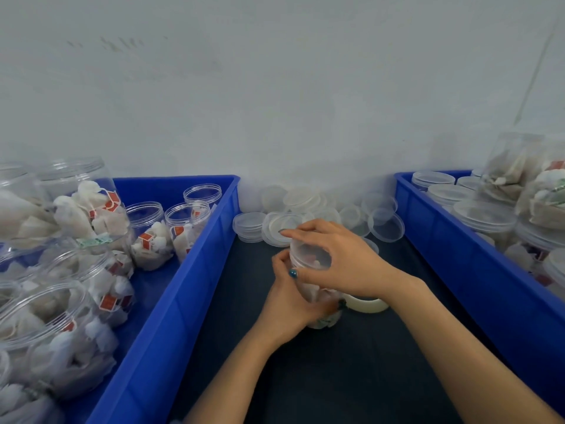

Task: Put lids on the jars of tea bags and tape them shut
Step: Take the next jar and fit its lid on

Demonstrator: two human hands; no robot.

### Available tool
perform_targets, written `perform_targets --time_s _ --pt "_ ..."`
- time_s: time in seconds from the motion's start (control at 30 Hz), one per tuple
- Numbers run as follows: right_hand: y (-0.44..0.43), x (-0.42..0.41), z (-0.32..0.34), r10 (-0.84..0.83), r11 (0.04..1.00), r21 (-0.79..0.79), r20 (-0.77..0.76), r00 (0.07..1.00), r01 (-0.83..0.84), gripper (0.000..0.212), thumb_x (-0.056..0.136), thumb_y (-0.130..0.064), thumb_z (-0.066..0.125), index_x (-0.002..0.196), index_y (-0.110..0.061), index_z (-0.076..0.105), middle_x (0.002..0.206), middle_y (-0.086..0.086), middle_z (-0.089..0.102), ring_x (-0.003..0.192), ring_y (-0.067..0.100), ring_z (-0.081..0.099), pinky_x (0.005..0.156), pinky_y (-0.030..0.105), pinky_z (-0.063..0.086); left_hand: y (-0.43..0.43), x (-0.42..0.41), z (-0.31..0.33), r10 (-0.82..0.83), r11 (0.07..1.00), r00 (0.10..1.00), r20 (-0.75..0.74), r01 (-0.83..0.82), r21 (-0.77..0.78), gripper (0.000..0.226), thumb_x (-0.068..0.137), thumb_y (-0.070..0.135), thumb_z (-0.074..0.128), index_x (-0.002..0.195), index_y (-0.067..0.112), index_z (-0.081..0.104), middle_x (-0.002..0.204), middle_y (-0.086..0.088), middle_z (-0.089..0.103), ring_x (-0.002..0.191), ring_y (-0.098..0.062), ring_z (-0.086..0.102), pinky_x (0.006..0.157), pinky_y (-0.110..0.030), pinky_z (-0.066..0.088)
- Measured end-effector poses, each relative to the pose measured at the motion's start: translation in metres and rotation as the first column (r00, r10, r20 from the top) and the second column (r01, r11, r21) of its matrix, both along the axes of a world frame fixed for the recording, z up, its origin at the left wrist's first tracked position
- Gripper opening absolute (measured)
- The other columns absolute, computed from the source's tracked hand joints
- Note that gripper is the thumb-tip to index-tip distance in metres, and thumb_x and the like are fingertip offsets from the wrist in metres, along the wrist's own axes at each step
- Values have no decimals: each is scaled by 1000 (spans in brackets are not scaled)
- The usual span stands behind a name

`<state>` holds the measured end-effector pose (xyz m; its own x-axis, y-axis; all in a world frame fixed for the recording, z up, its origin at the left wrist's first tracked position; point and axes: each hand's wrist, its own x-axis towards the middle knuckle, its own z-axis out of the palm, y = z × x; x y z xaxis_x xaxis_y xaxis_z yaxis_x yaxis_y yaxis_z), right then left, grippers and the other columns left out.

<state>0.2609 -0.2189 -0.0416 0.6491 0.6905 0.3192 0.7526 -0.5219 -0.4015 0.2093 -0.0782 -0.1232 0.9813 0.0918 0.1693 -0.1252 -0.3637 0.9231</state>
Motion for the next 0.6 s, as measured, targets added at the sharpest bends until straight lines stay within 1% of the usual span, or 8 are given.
perform_targets --time_s 0.1,0.2,0.23,0.3,0.4,0.43,0.5,0.6 --pt "-4 2 0 -18 999 44 -18 1000 19 61 82 -53 66 141 -48 52 133 -22 49 127 0 43 106 28 40 7 2 -5 -20 994 996 -87 29 110 78 57 47 90 112 48 35 114 23 57 100 22 52 70 -1 44" --pt "-7 4 -1 -16 996 91 -56 998 21 67 74 -69 64 137 -48 56 128 -23 52 122 0 49 104 32 45 8 2 -4 -4 998 999 -37 7 61 73 56 41 92 113 41 47 109 17 64 98 12 60 71 -6 48" --pt "-9 6 0 -11 990 137 -97 995 24 67 73 -72 65 135 -48 58 128 -23 53 120 0 52 103 34 47 8 0 -3 -12 1000 1000 -15 12 10 72 58 36 94 115 38 50 110 15 66 98 9 62 73 -8 49" --pt "-14 9 3 46 947 319 -207 977 23 53 80 -64 69 130 -46 63 129 -18 58 120 1 56 104 37 49 6 -2 2 -9 991 998 62 17 -130 71 61 27 95 119 34 55 111 11 69 100 2 66 79 -13 52" --pt "-21 11 11 174 836 549 -268 948 2 38 89 -47 69 126 -36 68 133 -12 63 130 7 53 113 46 42 -2 -7 11 51 946 989 137 -4 -323 78 55 39 91 125 32 57 115 13 69 105 -10 69 83 -26 58" --pt "-22 10 12 199 820 573 -261 945 -14 39 89 -48 67 126 -35 68 134 -12 63 132 8 52 114 47 41 -4 -9 14 68 924 988 136 -11 -383 78 53 44 89 123 30 57 114 10 69 104 -13 70 82 -28 59" --pt "-24 9 15 243 813 579 -249 937 -57 44 88 -48 62 128 -32 67 136 -11 63 134 9 51 115 46 39 -6 -11 19 38 866 993 113 24 -500 83 52 54 88 121 17 59 117 -8 70 101 -24 71 81 -34 59" --pt "-26 9 17 342 811 567 -260 903 -144 46 89 -43 62 131 -25 66 137 -3 62 134 15 52 113 41 41 1 -14 19 -202 725 979 -15 139 -674 96 61 69 81 127 3 62 123 -28 65 103 -37 66 91 -51 53"
